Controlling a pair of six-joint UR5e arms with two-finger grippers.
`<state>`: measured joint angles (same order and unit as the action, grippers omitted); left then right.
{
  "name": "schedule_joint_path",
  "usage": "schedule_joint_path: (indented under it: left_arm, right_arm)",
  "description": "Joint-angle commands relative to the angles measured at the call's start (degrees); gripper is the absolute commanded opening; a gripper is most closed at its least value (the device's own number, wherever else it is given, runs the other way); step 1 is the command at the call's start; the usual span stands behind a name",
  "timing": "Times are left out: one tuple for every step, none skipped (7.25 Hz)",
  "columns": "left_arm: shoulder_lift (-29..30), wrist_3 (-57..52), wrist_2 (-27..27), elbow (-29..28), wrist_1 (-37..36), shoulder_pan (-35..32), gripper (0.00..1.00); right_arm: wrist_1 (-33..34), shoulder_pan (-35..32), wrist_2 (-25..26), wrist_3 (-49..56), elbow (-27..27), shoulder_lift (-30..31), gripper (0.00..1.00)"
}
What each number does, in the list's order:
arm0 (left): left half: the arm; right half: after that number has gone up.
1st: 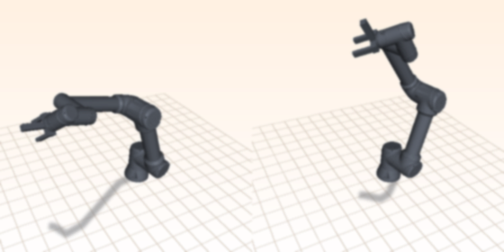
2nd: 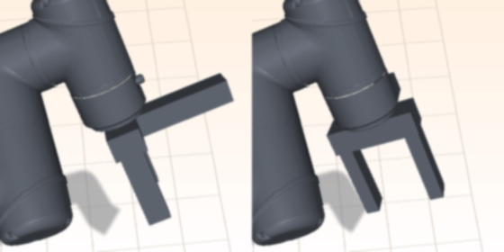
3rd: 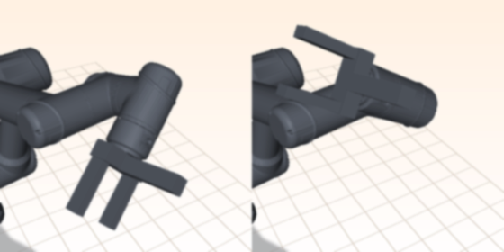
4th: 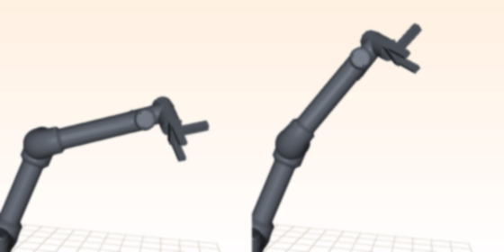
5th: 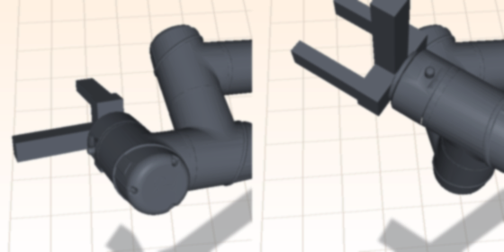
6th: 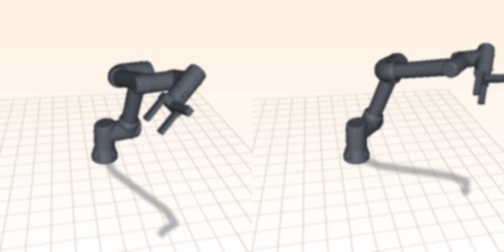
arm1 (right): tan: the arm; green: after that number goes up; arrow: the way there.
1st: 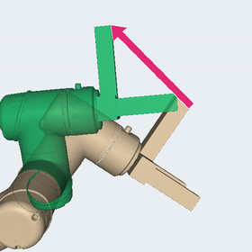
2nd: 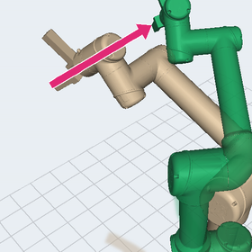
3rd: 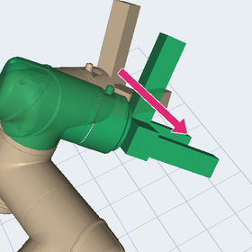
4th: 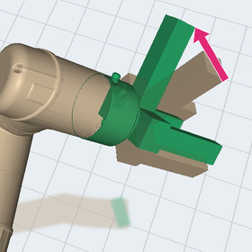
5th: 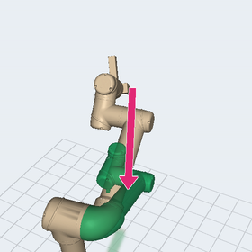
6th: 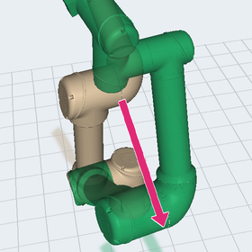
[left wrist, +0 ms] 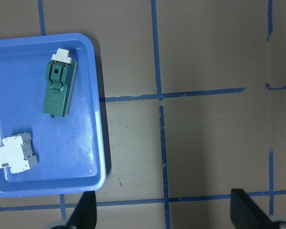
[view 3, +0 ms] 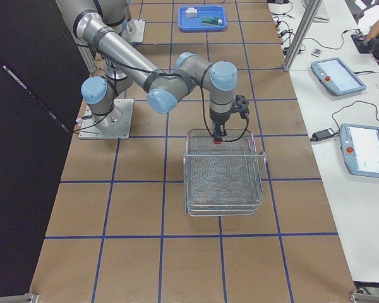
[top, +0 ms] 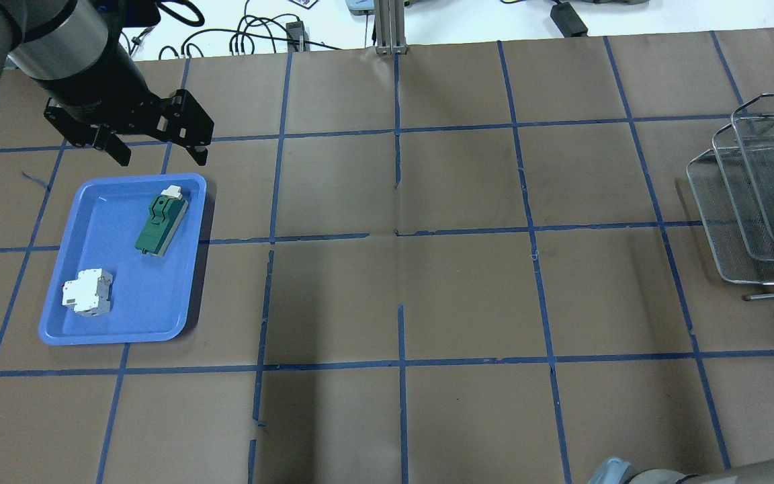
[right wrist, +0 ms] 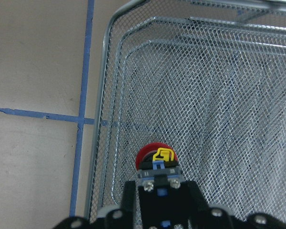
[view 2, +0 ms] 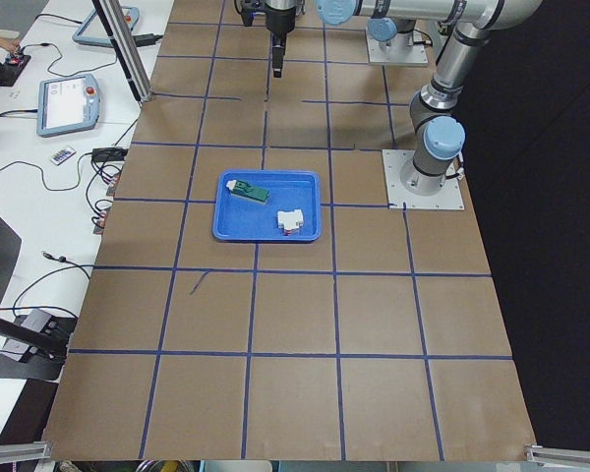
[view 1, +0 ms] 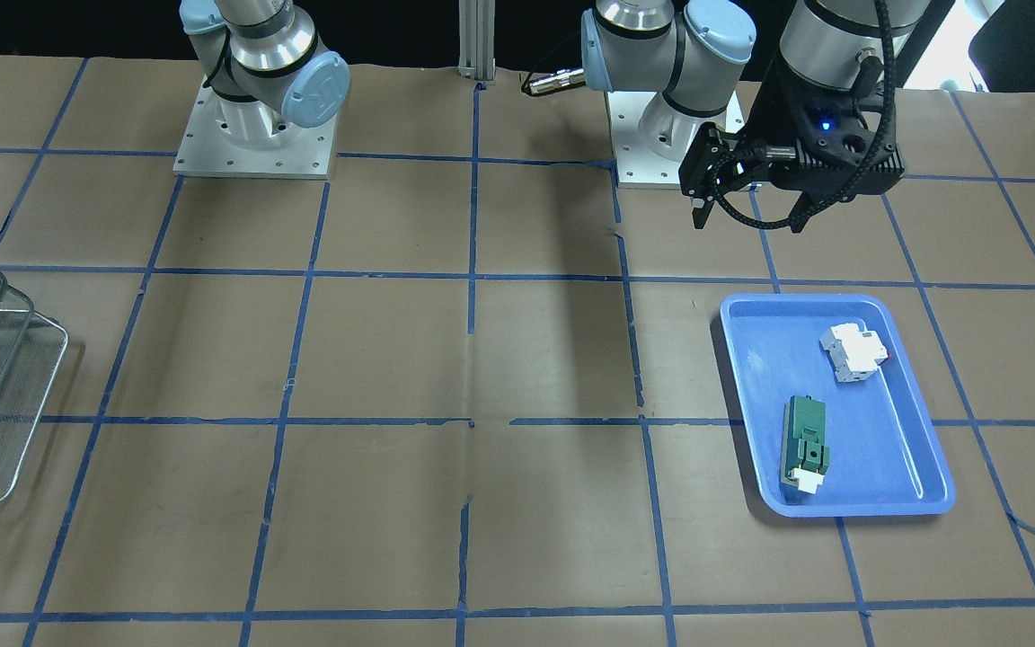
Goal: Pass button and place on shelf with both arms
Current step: 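Release the button on the rack and withdraw the right gripper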
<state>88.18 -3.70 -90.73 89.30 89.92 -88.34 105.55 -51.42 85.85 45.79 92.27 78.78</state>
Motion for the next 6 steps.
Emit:
schedule_joint_path:
  left_arm:
    - [0.41, 2.45, -0.15, -0.17, 0.78, -0.08, 1.0]
    - [0.24, 3.16, 0.11, -0.17, 0.95, -0.08, 1.0]
    - [0.33, 3.17, 0.11, -0.17, 0.96, -0.25, 1.0]
    - [0.24, 3.17, 0.11, -0.17, 0.96, -0.25, 1.0]
    - [0.24, 3.26, 0.29, -0.17, 0.87, -0.25, 1.0]
    - [0.24, 3.26, 0.2, -0.09, 0.96, -0.34, 1.0]
  right_arm:
    - [-0.17, -0.08, -0.16, -0.17, -0.43, 0.23, 0.93]
    - [-0.61, -0.52, -0.07, -0.61, -0.69, 0.93, 0.95]
    - [-2.61, -1.13, -0.24, -1.22, -0.69, 3.46, 0.95]
    - [-5.24, -5.05, 0.02, -5.75, -0.69, 6.96, 0.95]
    - [-7.71, -11.01, 0.63, -14.32, -0.69, 9.52, 0.95]
    - [-7.73, -16.98, 0.72, -20.41, -0.69, 11.64, 0.96]
